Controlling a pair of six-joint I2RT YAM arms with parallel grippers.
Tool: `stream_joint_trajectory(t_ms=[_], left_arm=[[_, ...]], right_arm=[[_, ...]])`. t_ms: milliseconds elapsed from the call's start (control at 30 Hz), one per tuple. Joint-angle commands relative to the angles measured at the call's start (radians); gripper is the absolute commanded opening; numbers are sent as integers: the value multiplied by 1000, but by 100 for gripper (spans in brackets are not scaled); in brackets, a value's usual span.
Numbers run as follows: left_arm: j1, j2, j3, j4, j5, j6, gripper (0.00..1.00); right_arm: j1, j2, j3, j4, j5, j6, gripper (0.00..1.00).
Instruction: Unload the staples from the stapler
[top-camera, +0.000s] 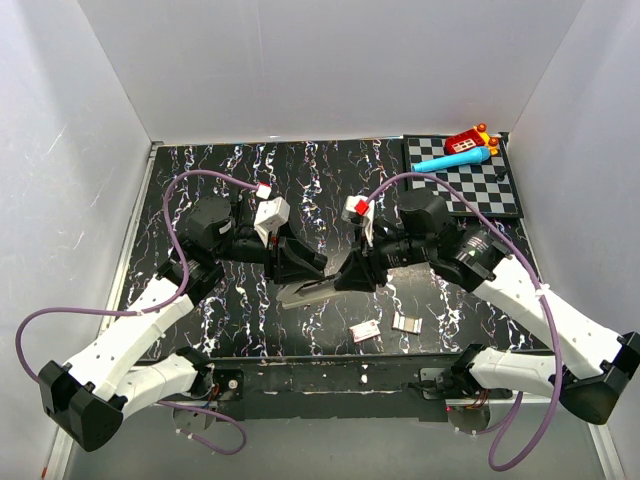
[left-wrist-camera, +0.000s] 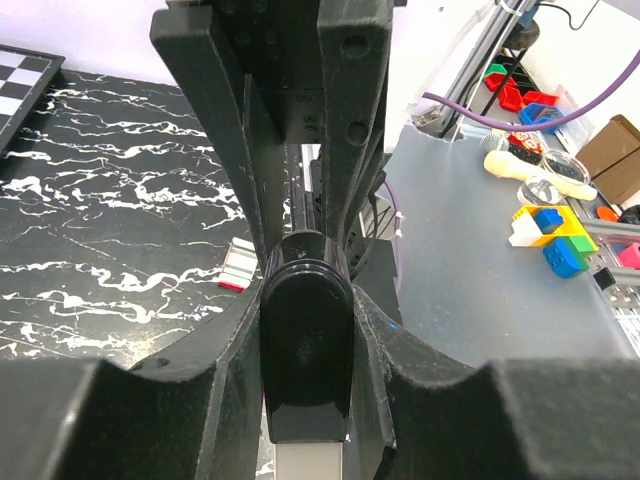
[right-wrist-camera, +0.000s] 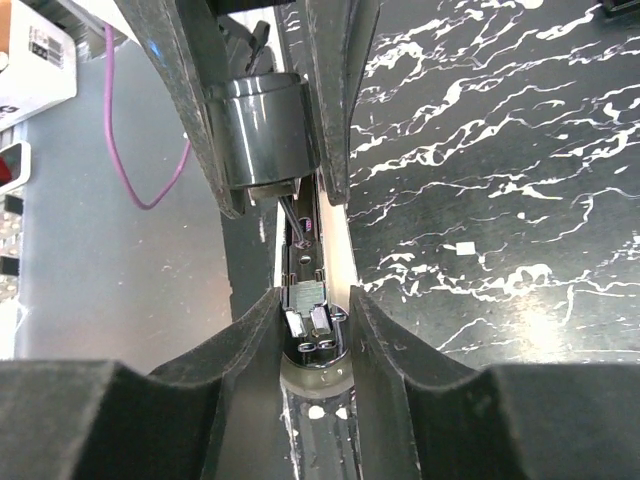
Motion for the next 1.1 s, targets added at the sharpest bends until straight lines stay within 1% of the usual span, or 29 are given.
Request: stream_joint_trajectory(t_ms=[0,467,600,633,667,700,767,800,867,1067], left_arm=[[-3,-9,32,28,-12,20,0],[-5,2,39,-1,-37,37,0],[-5,-3,38,-4,-80,33,0],[-5,-4,38,-4,-93,31,0],[-5,-6,38,-4,-112,30,0],[-5,-9,36,-4,-130,30,0],[-5,-15,32,-4,-161,30,0],[-5,-19,29,-3,-181,28,0],[-5,-27,25,-3,-210,28,0],[-5,-49,10,13,-305,17,0]], right_arm=[[3,-12,73,-54,62,-34,41],[3,-4,204,-103,105,-80,45],[1,0,218,-77,125,-45,45],[3,3,219,-60,139,-13,45],[1,9,218,-43,151,11,42],[3,11,218,-31,173,32,36],[3,22,215,6,225,83,15],[3,29,215,18,254,107,2],[3,45,212,50,298,149,1],[3,86,202,127,348,261,1]])
